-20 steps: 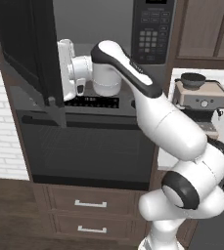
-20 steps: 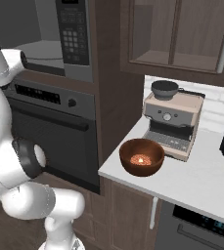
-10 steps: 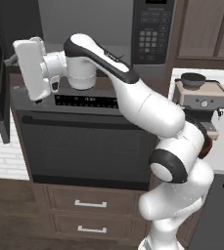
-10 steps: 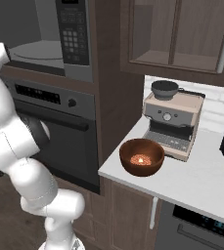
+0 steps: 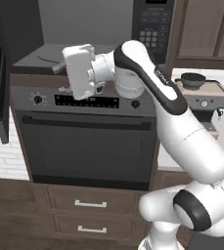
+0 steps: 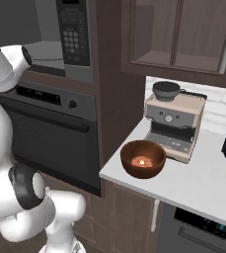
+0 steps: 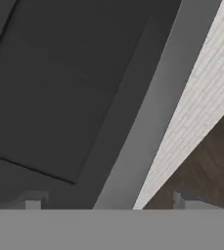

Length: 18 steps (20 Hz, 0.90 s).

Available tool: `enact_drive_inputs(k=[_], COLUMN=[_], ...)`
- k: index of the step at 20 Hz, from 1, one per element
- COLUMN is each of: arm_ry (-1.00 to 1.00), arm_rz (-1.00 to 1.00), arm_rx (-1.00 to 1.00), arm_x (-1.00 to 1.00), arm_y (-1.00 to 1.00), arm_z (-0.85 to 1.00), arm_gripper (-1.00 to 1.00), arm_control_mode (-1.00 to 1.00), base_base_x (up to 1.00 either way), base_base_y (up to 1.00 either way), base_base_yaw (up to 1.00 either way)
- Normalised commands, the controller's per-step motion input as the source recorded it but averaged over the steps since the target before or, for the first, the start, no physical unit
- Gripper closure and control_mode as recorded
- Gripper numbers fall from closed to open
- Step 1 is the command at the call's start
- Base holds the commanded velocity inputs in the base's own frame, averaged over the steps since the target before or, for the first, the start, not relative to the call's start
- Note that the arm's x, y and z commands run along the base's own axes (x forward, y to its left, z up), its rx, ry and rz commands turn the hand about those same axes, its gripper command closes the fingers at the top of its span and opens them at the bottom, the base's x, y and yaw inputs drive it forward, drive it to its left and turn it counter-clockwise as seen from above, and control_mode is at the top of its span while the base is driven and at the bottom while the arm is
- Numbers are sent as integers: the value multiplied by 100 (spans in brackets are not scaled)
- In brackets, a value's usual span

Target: Open the microwave, place the bowl with waffle inside the microwave, then close the microwave door and turn it on.

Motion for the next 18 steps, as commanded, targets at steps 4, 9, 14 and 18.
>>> enact_drive_inputs(k=[4,9,14,18], arm_ry=[-22,-5,0,8], arm_rz=[-26,-32,-43,-54], arm_rx=[0,0,0,-2], arm_x=[-80,-67,-52,-13], arm_y=[-100,-100,-100,-100], arm_z=[-10,-1,-9,-2], arm_gripper=[-100,-100,-100,-100], arm_control_mode=[-100,-100,-100,-100], base_base_x=[0,0,0,0], base_base_y=[0,0,0,0], base_base_yaw=[0,0,0,0])
